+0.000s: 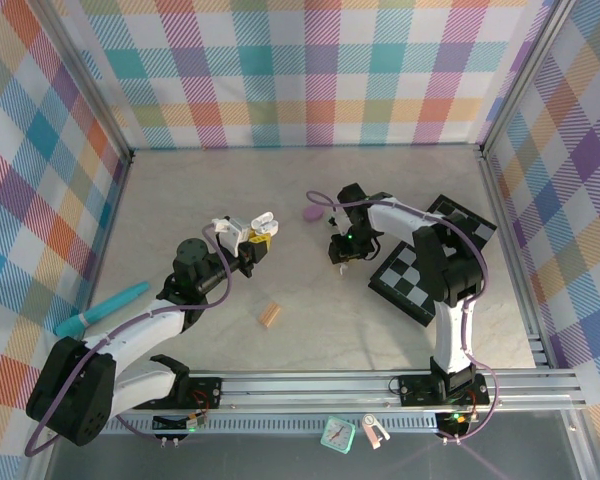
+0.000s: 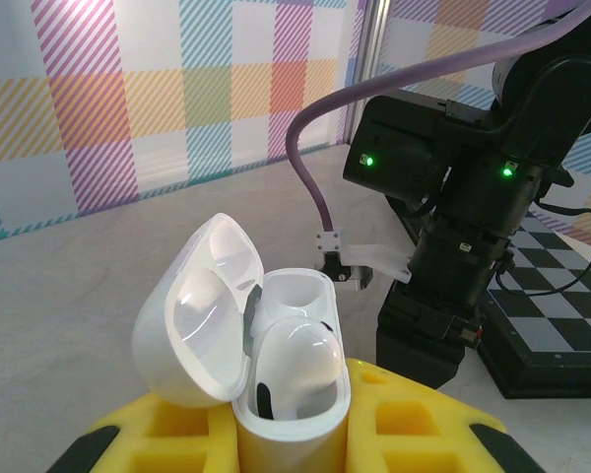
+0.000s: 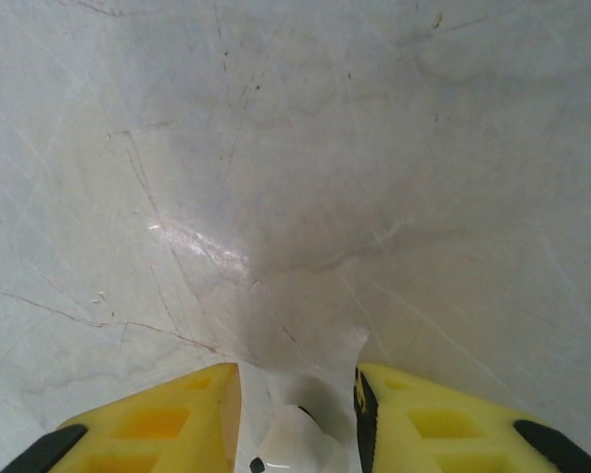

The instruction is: Insert wireless bluetooth earbuds into charging case

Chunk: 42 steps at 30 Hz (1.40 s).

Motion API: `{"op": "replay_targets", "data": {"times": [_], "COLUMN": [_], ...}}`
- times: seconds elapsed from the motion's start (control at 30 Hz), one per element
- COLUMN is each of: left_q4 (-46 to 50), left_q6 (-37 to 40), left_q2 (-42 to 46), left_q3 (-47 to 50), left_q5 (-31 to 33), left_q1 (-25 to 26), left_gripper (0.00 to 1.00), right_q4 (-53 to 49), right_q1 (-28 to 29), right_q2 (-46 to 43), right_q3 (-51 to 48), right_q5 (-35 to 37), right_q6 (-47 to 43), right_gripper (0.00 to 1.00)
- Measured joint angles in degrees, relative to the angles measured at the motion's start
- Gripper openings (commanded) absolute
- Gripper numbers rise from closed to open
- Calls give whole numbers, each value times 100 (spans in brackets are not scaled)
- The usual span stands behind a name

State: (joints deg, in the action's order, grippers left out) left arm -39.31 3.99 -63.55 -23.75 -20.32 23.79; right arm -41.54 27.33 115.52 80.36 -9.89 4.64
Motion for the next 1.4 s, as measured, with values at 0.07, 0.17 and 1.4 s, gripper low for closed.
{"op": "replay_targets", "data": {"times": [0.07, 0.17, 1.4], "left_q4": [0, 0, 0], "left_q6": [-9, -15, -17], "left_q2": [0, 0, -111], "left_q3": [0, 0, 0], "left_q5": [0, 0, -15], "left_q1": [0, 0, -31], "left_gripper": [0, 0, 0], "right_q4": [-11, -9, -188], "right_q1": [0, -2, 0], "right_q2": [-4, -13, -105], "right_q3": [-17, -61, -188], "right_q5": [-50, -127, -157], "right_q6": [-42, -76, 201], "right_gripper": [33, 33, 27]}}
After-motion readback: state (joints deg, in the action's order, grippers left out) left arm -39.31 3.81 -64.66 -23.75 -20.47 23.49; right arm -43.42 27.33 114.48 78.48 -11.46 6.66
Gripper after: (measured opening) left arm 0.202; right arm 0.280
